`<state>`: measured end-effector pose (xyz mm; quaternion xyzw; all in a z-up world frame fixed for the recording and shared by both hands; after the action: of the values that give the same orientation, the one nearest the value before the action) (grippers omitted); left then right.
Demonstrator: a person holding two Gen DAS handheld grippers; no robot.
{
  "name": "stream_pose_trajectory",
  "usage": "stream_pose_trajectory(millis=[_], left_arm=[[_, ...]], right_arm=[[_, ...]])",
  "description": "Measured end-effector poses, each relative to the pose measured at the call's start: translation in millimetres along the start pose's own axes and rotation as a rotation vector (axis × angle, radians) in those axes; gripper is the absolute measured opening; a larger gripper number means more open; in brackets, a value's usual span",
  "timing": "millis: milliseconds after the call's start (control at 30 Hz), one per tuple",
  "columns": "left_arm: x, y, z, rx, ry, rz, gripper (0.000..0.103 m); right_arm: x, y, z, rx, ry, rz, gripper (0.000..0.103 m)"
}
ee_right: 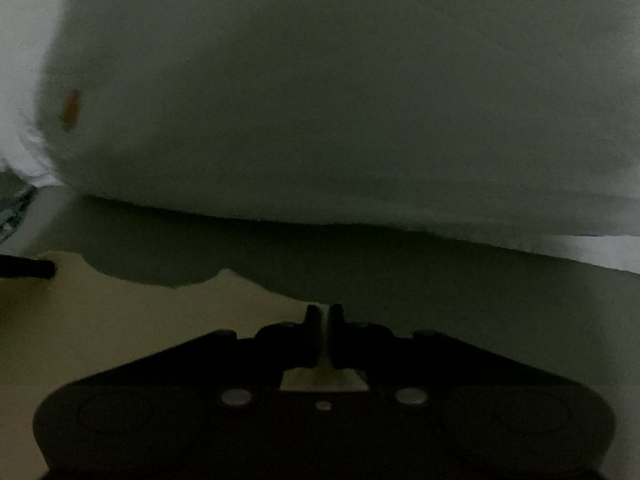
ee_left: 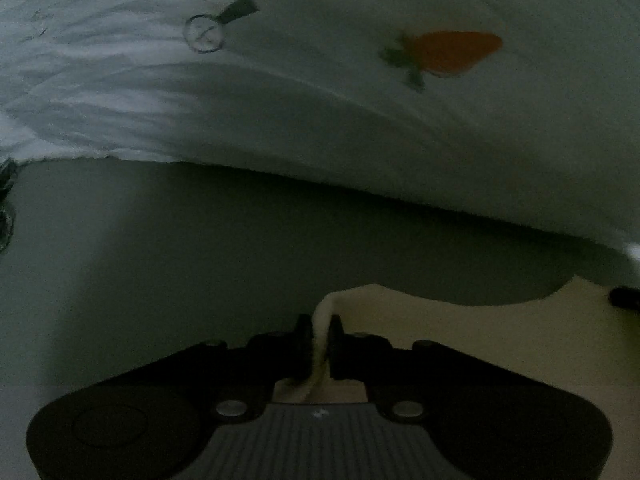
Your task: Fold clothes
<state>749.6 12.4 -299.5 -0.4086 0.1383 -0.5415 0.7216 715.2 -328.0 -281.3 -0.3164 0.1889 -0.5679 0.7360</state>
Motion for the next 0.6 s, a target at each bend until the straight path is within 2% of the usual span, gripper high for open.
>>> stream_pose_trajectory(millis=[33,100,133,167,200,233,267,300,367,500,600], left_arm=[[-1.8,0.3,0.6,0.000,-0.031,-0.002,0.010],[-1.1,-1.5,0.7,0.002,-0.050,0.017,0.018],[0.5,-5.4,0.3,0.010,-0.043,0.027,0.020],[1.8,-12.7,-0.4,0.026,-0.036,0.036,0.028],[3.2,-22.1,-2.0,0.047,-0.027,0.037,0.035],[4.4,-33.4,-4.4,0.068,-0.019,0.034,0.041],[4.9,-46.3,-8.1,0.090,-0.015,0.038,0.051],[4.3,-60.8,-13.3,0.112,-0.017,0.046,0.060],[1.8,-90.3,-29.0,0.134,-0.028,0.062,0.069],[-7.4,-148.3,-81.6,0.089,-0.032,0.097,0.071],[-23.0,-187.2,-134.2,0.015,-0.027,0.143,0.072]], right_arm=[[-1.9,7.1,-0.3,-0.018,-0.007,-0.013,0.008],[-6.7,9.7,2.1,-0.018,-0.017,-0.059,0.023],[-8.0,5.8,3.0,-0.023,-0.019,-0.097,0.046],[-8.6,-2.9,2.3,-0.004,-0.019,-0.123,0.056],[-13.8,-12.0,2.9,0.027,-0.015,-0.137,0.058],[-14.1,-26.1,-0.3,0.055,-0.003,-0.151,0.065],[-14.6,-42.8,-6.0,0.075,0.014,-0.168,0.076],[-16.3,-58.7,-13.3,0.089,0.027,-0.186,0.080],[-23.9,-93.0,-35.4,0.097,0.056,-0.217,0.085],[-55.2,-156.1,-101.3,0.011,0.101,-0.184,0.087],[-73.7,-188.2,-138.4,-0.040,0.137,-0.131,0.081]])
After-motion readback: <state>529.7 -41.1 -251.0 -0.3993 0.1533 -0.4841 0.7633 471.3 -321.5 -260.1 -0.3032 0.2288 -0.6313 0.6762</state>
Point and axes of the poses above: each gripper's, at about its wrist camera, not at the fingertips, and y roughly the way its jaws point, x to its right, z to its top, the point moved 1 cm from there along y, roughly the way its jaws point, and after that the axes turned 12 degrees about -y, right-handed, at the moved point
